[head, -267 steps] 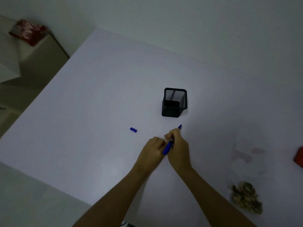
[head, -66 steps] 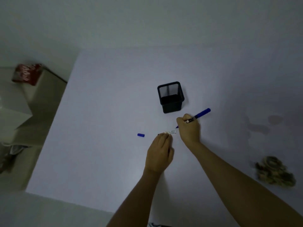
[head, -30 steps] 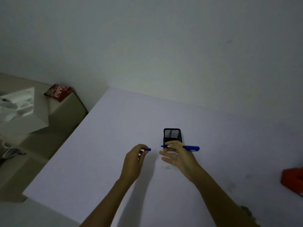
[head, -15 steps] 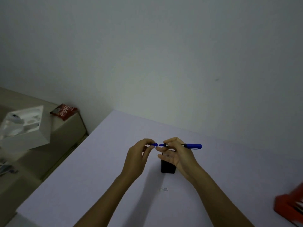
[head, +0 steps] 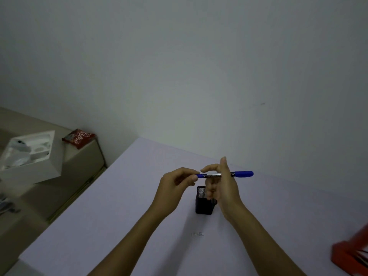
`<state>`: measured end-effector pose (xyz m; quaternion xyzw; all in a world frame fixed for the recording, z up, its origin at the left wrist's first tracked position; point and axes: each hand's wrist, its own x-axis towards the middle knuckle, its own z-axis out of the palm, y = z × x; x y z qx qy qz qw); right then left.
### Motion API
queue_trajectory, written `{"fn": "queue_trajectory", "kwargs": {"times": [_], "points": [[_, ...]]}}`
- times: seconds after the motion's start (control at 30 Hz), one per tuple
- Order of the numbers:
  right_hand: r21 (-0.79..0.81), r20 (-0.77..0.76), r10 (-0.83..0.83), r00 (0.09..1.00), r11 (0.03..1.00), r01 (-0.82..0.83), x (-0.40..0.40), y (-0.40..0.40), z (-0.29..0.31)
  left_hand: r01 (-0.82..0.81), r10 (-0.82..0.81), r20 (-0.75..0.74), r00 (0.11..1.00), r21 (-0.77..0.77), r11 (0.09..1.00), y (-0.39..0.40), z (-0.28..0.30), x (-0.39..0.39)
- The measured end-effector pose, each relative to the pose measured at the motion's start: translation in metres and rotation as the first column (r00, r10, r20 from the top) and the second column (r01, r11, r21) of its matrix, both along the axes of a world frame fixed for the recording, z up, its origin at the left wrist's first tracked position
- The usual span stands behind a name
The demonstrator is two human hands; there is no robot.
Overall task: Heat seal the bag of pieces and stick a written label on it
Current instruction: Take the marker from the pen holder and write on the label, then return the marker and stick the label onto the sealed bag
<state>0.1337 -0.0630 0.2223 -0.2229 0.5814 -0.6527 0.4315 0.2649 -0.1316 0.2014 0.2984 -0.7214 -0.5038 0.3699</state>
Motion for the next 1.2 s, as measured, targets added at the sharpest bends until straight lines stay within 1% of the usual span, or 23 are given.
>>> {"fn": "queue_trajectory", "kwargs": {"times": [0.03, 0.1, 0.17, 0.23, 0.3, 0.47, 0.53, 0.6, 0.7, 0.8, 0.9, 0.97, 1.07, 1.13, 1.2], "points": [[-0.041, 0.028, -0.034, 0.999, 0.999, 0.035, 0.000, 0.000, 0.004, 0.031, -0.026, -0.054, 0.998, 0.084, 0.996, 0.003, 0.008, 0.000], [-0.120, 0.116, -0.085, 0.990, 0.988, 0.099, 0.001, 0.001, 0.013, 0.099, -0.073, -0.133, 0.988, 0.197, 0.975, 0.008, 0.022, 0.000], [-0.164, 0.194, -0.087, 0.977, 0.979, 0.120, 0.003, 0.002, 0.025, 0.158, -0.104, -0.199, 0.975, 0.280, 0.947, 0.012, 0.031, -0.001], [-0.197, 0.240, -0.060, 0.969, 0.974, 0.109, 0.005, 0.003, 0.035, 0.222, -0.135, -0.260, 0.956, 0.344, 0.912, 0.013, 0.038, -0.003], [-0.198, 0.245, -0.046, 0.968, 0.975, 0.096, 0.006, 0.005, 0.040, 0.284, -0.176, -0.297, 0.938, 0.371, 0.884, 0.012, 0.040, -0.005], [-0.153, 0.242, -0.054, 0.969, 0.984, 0.093, 0.007, 0.015, 0.046, 0.435, -0.285, -0.391, 0.875, 0.376, 0.818, 0.013, 0.040, -0.010], [-0.138, 0.259, -0.055, 0.964, 0.986, 0.093, 0.005, 0.016, 0.046, 0.447, -0.304, -0.385, 0.872, 0.369, 0.815, 0.014, 0.042, -0.011], [-0.137, 0.250, -0.042, 0.967, 0.988, 0.078, -0.002, 0.016, 0.045, 0.428, -0.303, -0.352, 0.886, 0.367, 0.826, 0.013, 0.046, -0.013], [-0.093, 0.147, 0.006, 0.989, 0.996, 0.008, -0.017, 0.013, 0.038, 0.349, -0.283, -0.229, 0.931, 0.345, 0.871, 0.004, 0.041, -0.017], [0.055, 0.112, 0.022, 0.993, 0.998, -0.028, -0.034, 0.007, 0.016, 0.210, -0.172, -0.138, 0.975, 0.341, 0.916, -0.022, 0.020, -0.021], [0.204, 0.101, -0.064, 0.993, 0.978, 0.042, -0.057, 0.008, -0.020, 0.036, -0.028, -0.027, 0.999, 0.356, 0.934, -0.056, -0.016, -0.021], [0.287, 0.087, -0.116, 0.989, 0.954, 0.087, -0.073, 0.016, -0.046, -0.042, 0.015, 0.083, 0.996, 0.340, 0.940, -0.073, -0.044, -0.021], [0.377, 0.098, -0.146, 0.984, 0.921, 0.099, -0.089, 0.028, -0.080, -0.093, 0.023, 0.242, 0.970, 0.285, 0.954, -0.086, -0.084, -0.027], [0.418, 0.107, -0.143, 0.984, 0.905, 0.086, -0.095, 0.032, -0.098, -0.113, 0.029, 0.348, 0.937, 0.225, 0.968, -0.091, -0.107, -0.038], [0.439, 0.107, -0.129, 0.986, 0.896, 0.070, -0.096, 0.034, -0.108, -0.115, 0.046, 0.422, 0.905, 0.139, 0.984, -0.090, -0.117, -0.047]]}}
